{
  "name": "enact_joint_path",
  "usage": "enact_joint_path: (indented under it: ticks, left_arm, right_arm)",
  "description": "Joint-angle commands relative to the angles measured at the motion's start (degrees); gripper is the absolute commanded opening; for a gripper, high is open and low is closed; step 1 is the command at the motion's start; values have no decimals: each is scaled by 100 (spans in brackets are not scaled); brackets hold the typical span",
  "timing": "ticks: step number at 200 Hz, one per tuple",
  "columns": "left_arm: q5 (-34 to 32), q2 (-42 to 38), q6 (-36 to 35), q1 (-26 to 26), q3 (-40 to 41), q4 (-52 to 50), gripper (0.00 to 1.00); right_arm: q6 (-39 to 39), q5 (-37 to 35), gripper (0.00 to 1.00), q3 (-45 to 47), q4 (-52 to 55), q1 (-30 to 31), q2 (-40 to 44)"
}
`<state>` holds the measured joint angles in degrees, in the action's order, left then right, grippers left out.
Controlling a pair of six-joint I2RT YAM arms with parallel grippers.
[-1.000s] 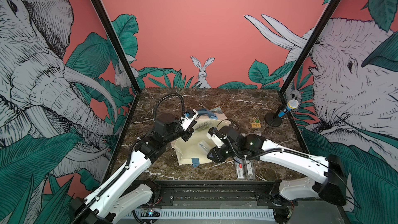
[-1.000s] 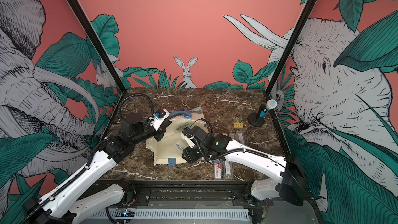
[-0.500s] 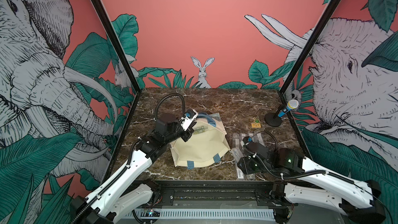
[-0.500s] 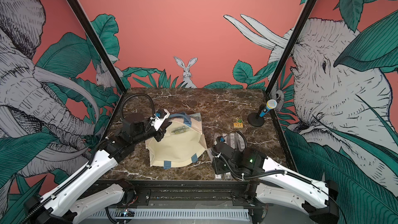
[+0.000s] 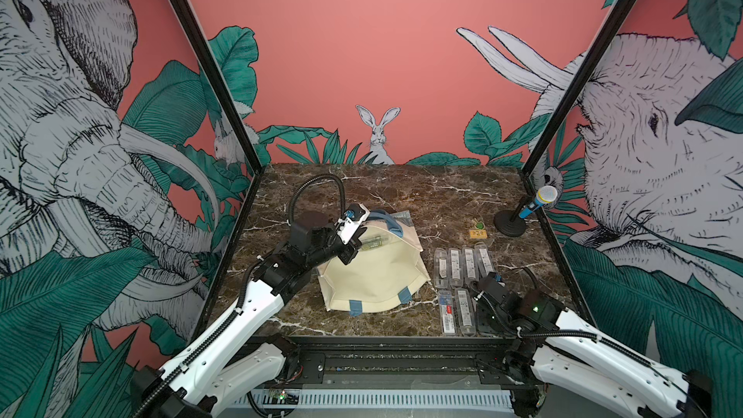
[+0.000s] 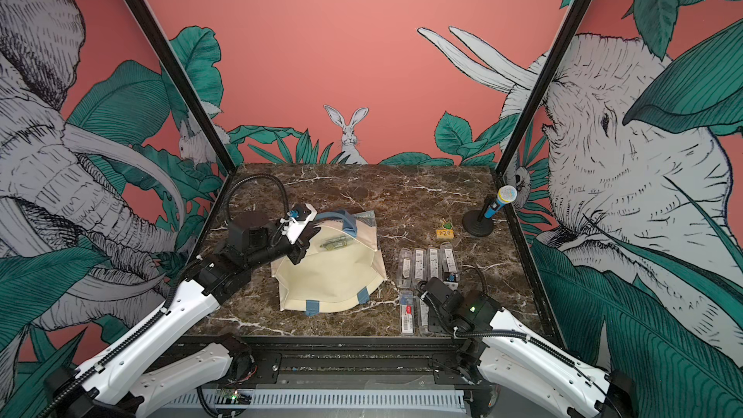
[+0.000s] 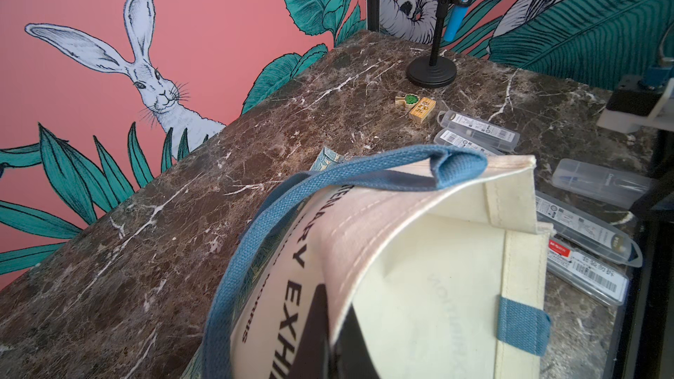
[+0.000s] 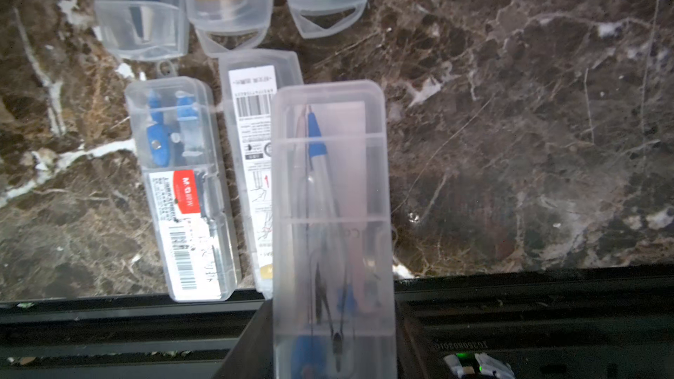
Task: Take out the compass set from the canvas bag
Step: Place the compass set at the center of the board.
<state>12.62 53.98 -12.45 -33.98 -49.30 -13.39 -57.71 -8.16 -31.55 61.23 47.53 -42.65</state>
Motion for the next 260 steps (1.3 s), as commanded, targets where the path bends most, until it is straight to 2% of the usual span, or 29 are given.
enact_joint_path:
  ticks: [1,120,168,220,241,260]
  left_arm:
    - [100,-107,41,0,-6,205,0]
    - [100,-98,41,-10,1,214,0]
    - [126,-88,49,5,10,223,0]
    - [144,-91,49,6,-1,215,0]
    - [160,-115,41,8,10,209,0]
    - [177,-115,24,5,0,184,0]
  right_arm:
    - [-505,-251,45,135,-246,-126,47]
    - [-100,-230,58,448,-747,-628,-153]
    - [-160,-133,58,515,-1062,-703,-193]
    - [-146,-78,60,117,-914,-769,-85]
    - [362,-30,61,13,-1255,-780,-252]
    - [1467,233,62,-423,-1579,-778,-612]
